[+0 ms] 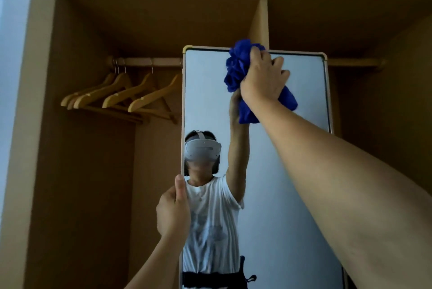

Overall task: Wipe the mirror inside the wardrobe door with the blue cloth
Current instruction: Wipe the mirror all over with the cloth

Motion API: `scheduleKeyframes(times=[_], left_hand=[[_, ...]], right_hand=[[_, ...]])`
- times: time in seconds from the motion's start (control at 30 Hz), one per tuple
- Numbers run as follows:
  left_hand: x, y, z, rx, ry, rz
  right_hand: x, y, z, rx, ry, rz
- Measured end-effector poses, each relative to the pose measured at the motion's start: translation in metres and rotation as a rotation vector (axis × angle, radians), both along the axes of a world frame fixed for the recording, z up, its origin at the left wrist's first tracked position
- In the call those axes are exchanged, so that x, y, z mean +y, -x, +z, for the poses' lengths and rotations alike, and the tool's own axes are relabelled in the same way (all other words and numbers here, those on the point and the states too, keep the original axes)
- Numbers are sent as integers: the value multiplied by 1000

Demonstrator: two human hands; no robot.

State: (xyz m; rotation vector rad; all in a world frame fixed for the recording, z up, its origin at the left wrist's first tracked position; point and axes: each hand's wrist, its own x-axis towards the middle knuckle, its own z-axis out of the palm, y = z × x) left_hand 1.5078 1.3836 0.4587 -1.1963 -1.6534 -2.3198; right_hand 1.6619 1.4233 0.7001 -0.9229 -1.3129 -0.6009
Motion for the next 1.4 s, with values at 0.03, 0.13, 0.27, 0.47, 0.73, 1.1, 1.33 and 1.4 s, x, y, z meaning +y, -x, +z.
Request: scheduleKeyframes(times=[0.03,0.13,0.27,0.47,0.73,1.1,1.33,1.4], left_hand=[[0,1,0,-2,-1,-3],[1,3,0,-4,1,-16],[3,5,0,-15,15,-25],[5,5,1,-55,38,-35],[0,6,-1,-144,21,-94],[-6,10,-6,-376,82,-245],[-7,8,-9,-351,57,-214],[-7,6,-9,-355,47,-192]], right_hand=[[-6,11,3,-43,-16,8],[-19,44,2,-191,-100,23],[-28,72,-23,-359,-205,61],[-21,55,-92,-511,-251,131],[-9,36,-187,-658,-321,143],[20,-19,-275,-1045,-418,116],[15,-31,-179,-769,-327,-7],[13,-36,-145,-616,-214,-52]])
